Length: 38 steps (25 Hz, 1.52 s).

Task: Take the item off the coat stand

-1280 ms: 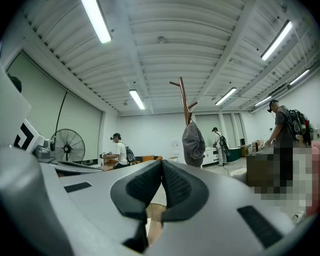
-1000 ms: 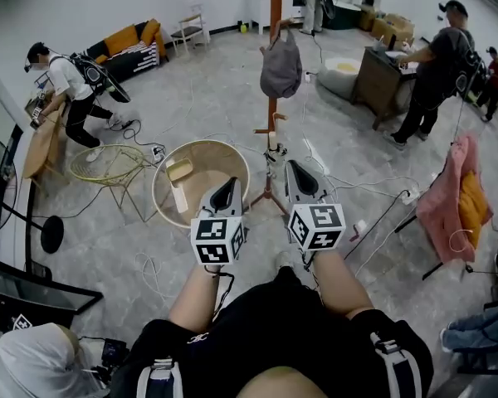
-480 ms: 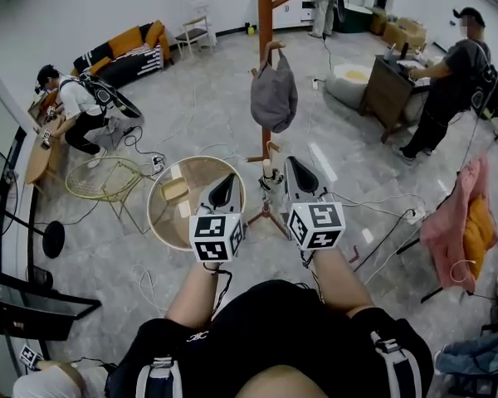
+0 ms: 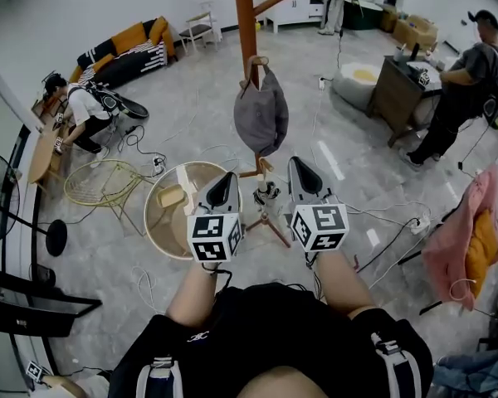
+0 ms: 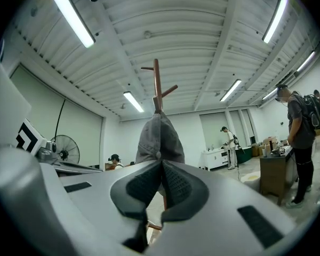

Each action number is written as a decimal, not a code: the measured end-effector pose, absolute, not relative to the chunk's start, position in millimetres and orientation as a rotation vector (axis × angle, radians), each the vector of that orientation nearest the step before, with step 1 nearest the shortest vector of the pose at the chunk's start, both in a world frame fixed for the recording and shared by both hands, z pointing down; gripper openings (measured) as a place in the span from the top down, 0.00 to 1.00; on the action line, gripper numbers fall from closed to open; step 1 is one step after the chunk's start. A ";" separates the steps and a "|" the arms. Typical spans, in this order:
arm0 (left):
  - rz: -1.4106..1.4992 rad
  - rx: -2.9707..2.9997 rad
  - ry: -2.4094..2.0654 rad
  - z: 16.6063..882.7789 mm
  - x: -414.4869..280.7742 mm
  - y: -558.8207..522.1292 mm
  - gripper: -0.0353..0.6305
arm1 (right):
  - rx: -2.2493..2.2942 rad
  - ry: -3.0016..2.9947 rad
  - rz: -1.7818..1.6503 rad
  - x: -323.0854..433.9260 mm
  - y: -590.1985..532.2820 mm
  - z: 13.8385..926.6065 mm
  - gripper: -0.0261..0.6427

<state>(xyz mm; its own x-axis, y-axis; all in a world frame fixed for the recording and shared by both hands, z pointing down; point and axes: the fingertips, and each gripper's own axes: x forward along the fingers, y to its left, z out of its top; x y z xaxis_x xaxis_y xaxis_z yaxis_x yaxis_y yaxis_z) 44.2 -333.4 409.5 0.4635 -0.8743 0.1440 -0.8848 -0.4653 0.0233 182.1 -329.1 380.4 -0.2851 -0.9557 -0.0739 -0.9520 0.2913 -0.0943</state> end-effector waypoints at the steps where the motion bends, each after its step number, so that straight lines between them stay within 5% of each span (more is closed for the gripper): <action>1: 0.176 2.607 -1.568 410.2 45.0 -336.9 0.92 | -1.805 2.423 -0.052 184.1 -333.3 380.4 0.94; 9: 0.183 2.638 -1.531 407.9 36.5 -367.7 0.92 | -1.769 2.355 0.041 177.5 -350.2 347.9 0.94; 13: 0.176 2.643 -1.521 406.7 31.5 -377.8 0.92 | -1.648 2.373 0.053 166.7 -356.9 323.5 0.71; 31: 0.150 2.587 -1.562 412.2 -26.4 -390.1 0.92 | -1.783 2.498 0.151 113.4 -432.1 304.4 0.49; 38: 0.153 2.567 -1.587 414.4 -46.1 -398.9 0.92 | -1.794 2.520 0.090 103.9 -453.3 313.1 0.58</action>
<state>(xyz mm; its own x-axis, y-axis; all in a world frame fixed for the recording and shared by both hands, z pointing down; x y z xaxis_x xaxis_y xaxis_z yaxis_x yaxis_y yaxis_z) -46.1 -398.9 414.4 0.4452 -0.8831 0.1483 -0.8952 -0.4431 0.0486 103.9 -453.3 313.1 -0.3269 -0.9423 -0.0721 -0.9451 0.3263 0.0202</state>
